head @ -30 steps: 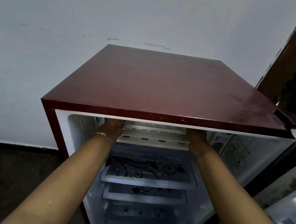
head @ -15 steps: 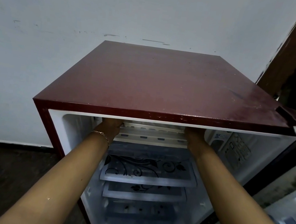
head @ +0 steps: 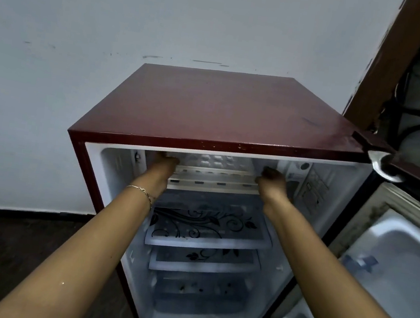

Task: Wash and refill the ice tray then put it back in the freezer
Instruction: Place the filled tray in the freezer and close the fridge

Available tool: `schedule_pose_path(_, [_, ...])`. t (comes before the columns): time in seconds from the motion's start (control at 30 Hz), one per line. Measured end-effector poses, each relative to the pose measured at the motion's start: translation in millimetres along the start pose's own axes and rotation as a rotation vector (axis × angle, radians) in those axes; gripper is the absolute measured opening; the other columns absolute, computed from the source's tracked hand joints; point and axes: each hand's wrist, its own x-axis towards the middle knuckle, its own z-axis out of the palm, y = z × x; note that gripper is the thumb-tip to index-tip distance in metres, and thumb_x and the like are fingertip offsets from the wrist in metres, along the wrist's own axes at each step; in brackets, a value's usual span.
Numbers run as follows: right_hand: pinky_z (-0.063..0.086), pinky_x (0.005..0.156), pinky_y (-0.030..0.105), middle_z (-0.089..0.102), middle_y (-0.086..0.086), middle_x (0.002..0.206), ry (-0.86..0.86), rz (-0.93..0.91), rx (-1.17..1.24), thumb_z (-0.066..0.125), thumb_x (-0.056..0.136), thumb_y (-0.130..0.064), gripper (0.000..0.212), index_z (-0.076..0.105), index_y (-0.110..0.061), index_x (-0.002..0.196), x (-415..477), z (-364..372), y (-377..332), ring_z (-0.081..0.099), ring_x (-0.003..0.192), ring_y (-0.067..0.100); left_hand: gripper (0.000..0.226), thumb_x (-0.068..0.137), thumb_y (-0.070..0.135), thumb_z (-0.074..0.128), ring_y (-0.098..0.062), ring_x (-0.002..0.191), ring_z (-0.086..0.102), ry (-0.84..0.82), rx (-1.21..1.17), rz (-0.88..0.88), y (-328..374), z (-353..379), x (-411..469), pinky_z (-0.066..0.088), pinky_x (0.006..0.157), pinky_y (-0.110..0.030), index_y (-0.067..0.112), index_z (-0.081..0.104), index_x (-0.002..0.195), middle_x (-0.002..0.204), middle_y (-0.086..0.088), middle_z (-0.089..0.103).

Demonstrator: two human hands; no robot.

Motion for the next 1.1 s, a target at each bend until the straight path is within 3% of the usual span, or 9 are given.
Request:
schedule_pose_path(0.07, [0.041,0.087,0.025,0.058,0.009,0.126,-0.011,-0.004,0.101,0.049,0.092,0.004,0.041,0.054,-0.006,0.132,-21.2,-9.2,4.5,0.054,0.112,0.024,0.057,0.093,0.008,0.055,-0.031,0.128,0.043,0.011,0.035,-0.024,1.5,-0.7,-18.6,0.037,0.094,-0.031,0.001,0.031,0.145,0.142,-0.015,0.043])
schedule_pose_path(0.23, [0.045,0.084,0.024,0.064,0.004,0.110,-0.042,-0.052,0.208,0.052,0.092,-0.001,0.023,0.063,-0.011,0.109,-78.5,-39.8,19.6,0.059,0.103,0.019,0.067,0.093,0.019,0.057,-0.028,0.125,0.045,-0.057,0.115,0.083,2.0,1.8,-93.6,0.040,0.092,-0.030,0.007,0.022,0.149,0.145,-0.012,0.040])
schedule_pose_path(0.47, [0.041,0.054,0.005,0.063,-0.004,0.090,0.001,-0.232,0.108,0.045,0.093,0.002,0.029,0.067,-0.014,0.104,-186.6,-115.5,33.6,0.053,0.072,0.004,0.071,0.094,0.022,0.057,-0.022,0.128,0.043,-0.085,0.229,0.279,-8.5,12.2,-229.8,0.032,0.090,-0.023,0.012,0.017,0.152,0.155,-0.008,0.028])
schedule_pose_path(0.57, [0.046,0.063,0.015,0.066,-0.003,0.089,0.043,-0.314,0.036,0.049,0.093,-0.004,0.026,0.069,-0.018,0.100,-230.0,-154.1,39.3,0.056,0.071,0.008,0.068,0.093,0.022,0.057,-0.022,0.133,0.039,-0.100,0.237,0.363,-13.3,17.6,-281.0,0.035,0.098,-0.025,0.014,0.021,0.150,0.154,-0.007,0.030])
schedule_pose_path(0.67, [0.051,0.080,0.036,0.067,-0.010,0.091,0.161,-0.388,-0.134,0.052,0.089,-0.015,0.022,0.068,-0.031,0.091,-269.4,-197.7,43.4,0.062,0.082,0.012,0.063,0.094,0.020,0.056,-0.016,0.128,0.042,-0.136,0.191,0.414,-11.0,23.5,-333.7,0.036,0.090,-0.023,0.016,0.024,0.149,0.153,-0.003,0.033])
schedule_pose_path(0.83, [0.025,0.102,0.038,0.064,-0.006,0.109,0.472,-0.586,-0.542,0.051,0.088,-0.022,0.021,0.068,-0.029,0.099,-318.5,-272.3,33.7,0.053,0.110,0.017,0.059,0.095,0.017,0.056,0.003,0.093,0.048,-0.186,0.161,0.503,0.4,38.0,-394.7,0.044,0.075,-0.013,0.017,0.028,0.147,0.152,0.001,0.034])
schedule_pose_path(0.9, [0.022,0.102,0.039,0.064,-0.004,0.112,0.564,-0.637,-0.648,0.052,0.087,-0.023,0.022,0.068,-0.028,0.101,-327.4,-298.4,31.3,0.050,0.114,0.020,0.059,0.095,0.018,0.056,-0.003,0.110,0.050,-0.203,0.163,0.528,4.8,42.9,-411.0,0.045,0.086,-0.016,0.017,0.029,0.147,0.151,0.000,0.035])
schedule_pose_path(0.97, [0.023,0.101,0.042,0.063,-0.002,0.114,0.647,-0.679,-0.762,0.054,0.085,-0.022,0.023,0.067,-0.024,0.104,-333.0,-324.6,30.3,0.048,0.116,0.023,0.059,0.094,0.019,0.057,-0.016,0.133,0.040,-0.225,0.170,0.547,9.1,48.0,-426.0,0.040,0.106,-0.032,0.017,0.030,0.146,0.151,-0.001,0.036])
schedule_pose_path(1.1, [0.028,0.100,0.047,0.063,0.001,0.119,0.757,-0.683,-0.980,0.056,0.084,-0.026,0.031,0.065,-0.020,0.113,-336.6,-369.3,30.3,0.049,0.116,0.027,0.058,0.093,0.018,0.057,-0.022,0.138,0.035,-0.202,0.272,0.641,14.9,56.4,-448.4,0.034,0.112,-0.039,0.017,0.032,0.146,0.151,-0.002,0.037])
